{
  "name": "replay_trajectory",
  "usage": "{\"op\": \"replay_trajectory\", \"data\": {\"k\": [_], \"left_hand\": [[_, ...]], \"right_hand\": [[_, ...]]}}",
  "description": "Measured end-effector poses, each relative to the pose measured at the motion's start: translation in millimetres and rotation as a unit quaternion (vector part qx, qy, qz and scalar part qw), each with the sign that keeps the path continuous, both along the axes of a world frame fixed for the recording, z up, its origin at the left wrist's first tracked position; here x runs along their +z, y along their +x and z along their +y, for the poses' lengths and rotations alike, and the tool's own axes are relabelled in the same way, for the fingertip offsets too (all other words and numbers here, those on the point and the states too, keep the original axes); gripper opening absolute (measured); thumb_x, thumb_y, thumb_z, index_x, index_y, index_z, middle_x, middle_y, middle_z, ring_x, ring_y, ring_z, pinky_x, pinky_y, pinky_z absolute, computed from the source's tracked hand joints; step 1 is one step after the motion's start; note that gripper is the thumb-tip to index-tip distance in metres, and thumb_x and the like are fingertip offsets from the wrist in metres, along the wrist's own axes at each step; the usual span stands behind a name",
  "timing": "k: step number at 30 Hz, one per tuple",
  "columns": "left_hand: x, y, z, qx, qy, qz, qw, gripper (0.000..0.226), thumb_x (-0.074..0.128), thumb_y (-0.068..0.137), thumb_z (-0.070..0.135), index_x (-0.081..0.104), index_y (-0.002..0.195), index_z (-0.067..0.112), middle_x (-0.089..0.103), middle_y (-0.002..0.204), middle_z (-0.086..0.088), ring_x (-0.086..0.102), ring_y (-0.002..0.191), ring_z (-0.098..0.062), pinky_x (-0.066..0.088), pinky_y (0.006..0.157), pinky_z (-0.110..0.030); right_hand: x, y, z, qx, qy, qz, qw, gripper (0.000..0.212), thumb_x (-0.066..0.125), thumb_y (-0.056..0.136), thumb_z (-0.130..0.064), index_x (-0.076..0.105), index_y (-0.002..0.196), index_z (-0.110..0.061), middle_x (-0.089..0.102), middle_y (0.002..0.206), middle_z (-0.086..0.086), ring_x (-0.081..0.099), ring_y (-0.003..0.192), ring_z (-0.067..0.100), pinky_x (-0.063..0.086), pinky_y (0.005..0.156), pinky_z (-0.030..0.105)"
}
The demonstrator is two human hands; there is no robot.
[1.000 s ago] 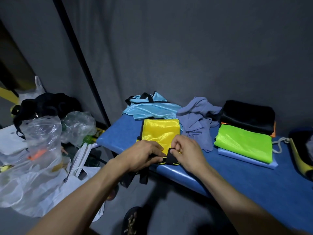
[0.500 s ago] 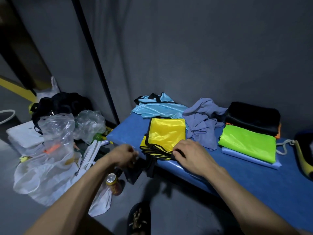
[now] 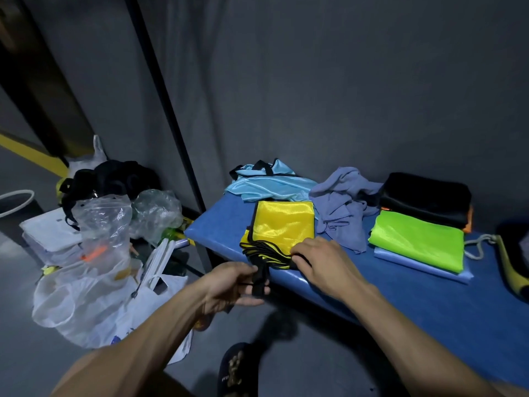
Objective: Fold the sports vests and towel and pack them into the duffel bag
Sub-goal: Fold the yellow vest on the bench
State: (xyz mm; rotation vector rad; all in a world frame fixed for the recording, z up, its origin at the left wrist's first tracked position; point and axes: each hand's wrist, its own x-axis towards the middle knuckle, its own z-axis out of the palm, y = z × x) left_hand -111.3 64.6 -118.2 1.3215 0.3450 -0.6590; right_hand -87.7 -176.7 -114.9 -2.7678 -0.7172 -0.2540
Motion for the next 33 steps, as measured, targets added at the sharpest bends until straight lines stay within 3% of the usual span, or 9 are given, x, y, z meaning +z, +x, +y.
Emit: {"op": "replay_trajectory", "data": {"k": [3, 6, 12, 17, 22, 25, 28, 30, 33], "left_hand": [[-1.4, -3.9, -3.0, 0.050, 0.028, -0.045, 0.997, 0.017, 0.054, 0.102, 0.003, 0.051, 0.089, 0.013, 0.065, 0.077, -0.015, 0.064, 0.061, -0.024, 0.062, 0.060, -0.039], [-2.8, -10.1, -1.5, 0.040, 0.079, -0.096, 0.991, 0.013, 0.052, 0.103, 0.004, 0.056, 0.094, 0.012, 0.062, 0.070, -0.011, 0.061, 0.055, -0.023, 0.057, 0.052, -0.033], [1.1, -13.4, 7.4, 0.020, 0.064, -0.116, 0.991, 0.036, 0.038, 0.098, -0.010, 0.072, 0.105, 0.002, 0.068, 0.078, -0.013, 0.069, 0.070, -0.021, 0.060, 0.065, -0.033], [1.7, -17.1, 15.5, -0.075, 0.080, -0.206, 0.972, 0.043, 0.061, 0.082, -0.025, 0.067, 0.114, 0.003, 0.065, 0.086, -0.015, 0.070, 0.077, -0.018, 0.059, 0.073, -0.028], [-8.3, -13.4, 20.1, -0.080, 0.243, -0.379, 0.889, 0.010, 0.072, 0.093, 0.015, 0.074, 0.096, 0.025, 0.070, 0.082, 0.002, 0.067, 0.077, -0.016, 0.059, 0.078, -0.038], [-4.9, -7.2, 24.0, -0.108, 0.437, -0.544, 0.709, 0.015, 0.059, 0.096, 0.043, 0.068, 0.097, 0.031, 0.058, 0.095, 0.018, 0.055, 0.091, -0.004, 0.044, 0.078, -0.023], [2.2, 5.6, 24.7, -0.150, 0.499, -0.614, 0.592, 0.020, 0.053, 0.099, 0.042, 0.064, 0.101, 0.026, 0.051, 0.125, 0.011, 0.044, 0.118, -0.014, 0.042, 0.097, -0.030], [7.3, 17.8, 24.3, -0.206, 0.481, -0.627, 0.577, 0.020, 0.050, 0.103, 0.035, 0.062, 0.103, 0.019, 0.046, 0.148, 0.005, 0.034, 0.143, -0.018, 0.033, 0.115, -0.032], [16.6, 31.8, 22.5, -0.260, 0.416, -0.574, 0.656, 0.023, 0.044, 0.107, 0.033, 0.058, 0.117, 0.018, 0.055, 0.135, 0.008, 0.050, 0.128, -0.008, 0.043, 0.107, -0.030]], "right_hand": [[-1.9, -1.2, 1.2, 0.009, -0.002, -0.025, 1.000, 0.023, 0.046, 0.105, -0.034, 0.064, 0.116, -0.026, 0.066, 0.103, -0.003, 0.058, 0.097, 0.026, 0.042, 0.078, 0.040], [-3.5, -1.6, 2.6, 0.015, -0.008, -0.044, 0.999, 0.020, 0.048, 0.104, -0.034, 0.064, 0.114, -0.026, 0.065, 0.098, -0.003, 0.059, 0.093, 0.026, 0.040, 0.075, 0.039], [-6.1, -0.9, 2.5, 0.017, -0.019, -0.057, 0.998, 0.020, 0.050, 0.103, -0.032, 0.066, 0.113, -0.025, 0.065, 0.094, -0.001, 0.060, 0.088, 0.027, 0.043, 0.072, 0.040], [-8.3, 0.0, 2.2, 0.018, -0.027, -0.065, 0.997, 0.021, 0.048, 0.103, -0.032, 0.066, 0.111, -0.025, 0.064, 0.093, -0.002, 0.060, 0.088, 0.027, 0.042, 0.071, 0.040], [-10.4, -0.2, 2.9, 0.015, -0.030, -0.073, 0.997, 0.024, 0.045, 0.101, -0.033, 0.066, 0.109, -0.025, 0.063, 0.091, -0.003, 0.060, 0.086, 0.026, 0.042, 0.069, 0.039], [-11.5, -0.5, 3.4, 0.010, -0.035, -0.089, 0.995, 0.021, 0.048, 0.099, -0.033, 0.067, 0.104, -0.025, 0.063, 0.088, -0.004, 0.060, 0.082, 0.025, 0.042, 0.067, 0.038], [-11.4, -1.8, 5.3, 0.006, -0.037, -0.109, 0.993, 0.024, 0.045, 0.097, -0.037, 0.067, 0.097, -0.026, 0.061, 0.084, -0.006, 0.059, 0.079, 0.023, 0.042, 0.065, 0.037], [-9.3, -2.7, 6.2, 0.008, -0.046, -0.114, 0.992, 0.026, 0.045, 0.094, -0.042, 0.066, 0.094, -0.026, 0.061, 0.084, -0.007, 0.058, 0.080, 0.022, 0.044, 0.066, 0.038], [-7.7, -3.1, 5.5, 0.027, -0.060, -0.101, 0.993, 0.026, 0.064, 0.085, -0.048, 0.062, 0.096, -0.025, 0.060, 0.089, -0.007, 0.057, 0.086, 0.022, 0.047, 0.069, 0.039]]}}
